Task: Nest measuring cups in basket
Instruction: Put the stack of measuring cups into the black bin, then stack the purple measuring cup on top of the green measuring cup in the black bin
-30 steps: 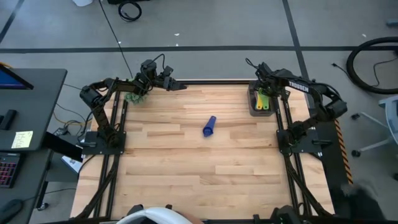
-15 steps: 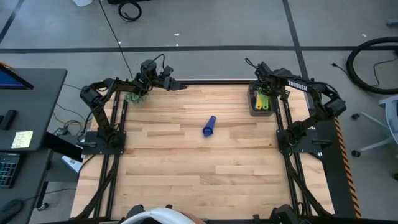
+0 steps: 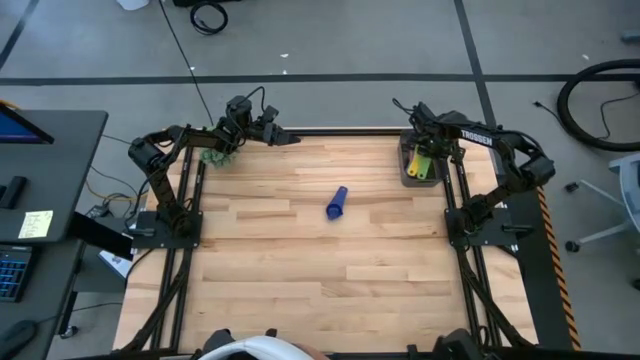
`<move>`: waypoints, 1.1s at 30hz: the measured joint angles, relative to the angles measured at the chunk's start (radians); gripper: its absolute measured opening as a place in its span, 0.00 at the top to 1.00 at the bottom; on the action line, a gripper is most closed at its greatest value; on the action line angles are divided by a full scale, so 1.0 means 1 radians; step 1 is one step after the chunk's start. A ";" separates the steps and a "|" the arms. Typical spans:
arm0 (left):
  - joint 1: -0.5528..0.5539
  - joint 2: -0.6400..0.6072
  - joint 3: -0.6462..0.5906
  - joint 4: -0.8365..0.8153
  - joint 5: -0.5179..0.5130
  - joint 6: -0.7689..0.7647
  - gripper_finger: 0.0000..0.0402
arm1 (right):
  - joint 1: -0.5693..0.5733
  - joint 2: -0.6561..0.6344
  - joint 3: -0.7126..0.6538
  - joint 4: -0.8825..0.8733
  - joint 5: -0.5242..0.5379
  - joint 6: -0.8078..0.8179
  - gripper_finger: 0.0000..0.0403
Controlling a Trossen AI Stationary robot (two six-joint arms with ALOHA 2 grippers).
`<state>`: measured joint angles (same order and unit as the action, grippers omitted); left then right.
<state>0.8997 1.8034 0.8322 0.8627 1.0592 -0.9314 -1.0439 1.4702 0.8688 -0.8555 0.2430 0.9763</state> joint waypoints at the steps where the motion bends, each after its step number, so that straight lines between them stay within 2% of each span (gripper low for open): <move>1: 0.000 0.000 0.000 0.000 0.000 0.000 0.65 | -0.001 -0.003 0.000 0.001 -0.013 -0.001 0.64; 6: 0.000 0.000 0.000 0.000 0.000 0.001 0.65 | 0.004 -0.041 0.010 -0.019 -0.091 -0.030 0.64; 18: 0.003 0.000 0.000 0.000 0.000 0.027 0.65 | 0.008 -0.190 0.013 -0.144 -0.072 -0.036 0.64; 22: 0.007 0.000 0.000 0.000 0.000 0.027 0.65 | 0.008 -0.266 0.014 -0.121 -0.124 -0.043 0.64; 28: 0.007 0.000 0.000 0.000 0.000 0.029 0.65 | 0.010 -0.374 0.014 -0.077 -0.131 -0.084 0.64; 33: 0.007 0.000 0.000 0.001 0.000 0.028 0.65 | 0.066 -0.433 0.015 0.085 -0.246 -0.188 0.64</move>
<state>0.9070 1.8030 0.8322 0.8635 1.0592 -0.9033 -0.9774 1.0372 0.8838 -0.7708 -0.0026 0.7879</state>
